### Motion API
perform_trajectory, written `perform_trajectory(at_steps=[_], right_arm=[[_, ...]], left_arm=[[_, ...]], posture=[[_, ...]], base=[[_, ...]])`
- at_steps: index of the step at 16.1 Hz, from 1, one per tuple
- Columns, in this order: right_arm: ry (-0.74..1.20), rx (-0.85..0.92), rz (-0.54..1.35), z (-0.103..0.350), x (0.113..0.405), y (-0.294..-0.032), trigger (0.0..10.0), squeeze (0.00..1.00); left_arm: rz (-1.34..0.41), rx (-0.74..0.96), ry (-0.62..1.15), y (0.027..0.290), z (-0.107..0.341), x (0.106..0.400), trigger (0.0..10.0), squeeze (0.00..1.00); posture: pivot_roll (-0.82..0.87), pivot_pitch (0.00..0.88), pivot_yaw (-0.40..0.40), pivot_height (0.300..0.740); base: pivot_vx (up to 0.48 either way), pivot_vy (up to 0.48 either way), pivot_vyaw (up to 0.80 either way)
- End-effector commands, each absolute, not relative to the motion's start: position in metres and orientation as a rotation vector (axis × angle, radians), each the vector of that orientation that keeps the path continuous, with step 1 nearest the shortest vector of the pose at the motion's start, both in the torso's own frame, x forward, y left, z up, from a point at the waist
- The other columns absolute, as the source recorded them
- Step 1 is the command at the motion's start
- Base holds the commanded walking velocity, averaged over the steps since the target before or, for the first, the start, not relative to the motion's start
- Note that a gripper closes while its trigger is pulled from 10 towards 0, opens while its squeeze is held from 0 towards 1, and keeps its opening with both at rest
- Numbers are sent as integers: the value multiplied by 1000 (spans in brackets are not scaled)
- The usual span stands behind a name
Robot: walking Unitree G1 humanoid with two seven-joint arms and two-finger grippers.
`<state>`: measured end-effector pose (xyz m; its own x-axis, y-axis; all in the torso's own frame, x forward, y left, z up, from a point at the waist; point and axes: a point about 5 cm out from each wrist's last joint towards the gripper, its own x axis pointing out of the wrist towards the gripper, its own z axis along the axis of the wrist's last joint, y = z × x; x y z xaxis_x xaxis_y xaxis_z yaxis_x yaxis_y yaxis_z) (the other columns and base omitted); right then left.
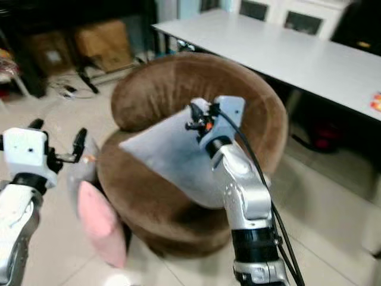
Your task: Move the pillow to the sofa from floor
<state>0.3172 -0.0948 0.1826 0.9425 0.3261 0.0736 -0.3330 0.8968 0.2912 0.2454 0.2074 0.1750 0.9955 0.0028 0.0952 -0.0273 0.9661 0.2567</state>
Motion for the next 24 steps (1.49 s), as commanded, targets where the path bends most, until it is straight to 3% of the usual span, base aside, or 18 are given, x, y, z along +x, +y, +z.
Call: perform_trajectory(at_steps=[1, 24], right_arm=[[-92, 307, 316, 197, 318, -105, 10000, 0], [-90, 287, 317, 195, 318, -103, 10000, 0]], left_arm=[[-11, 251, -98, 201, 175, 245, 10000, 0], [-24, 257, -85, 201, 173, 245, 10000, 0]], posture=[[76, 0, -14, 740], [74, 0, -6, 740]], base=[[330, 0, 0], [327, 0, 0]])
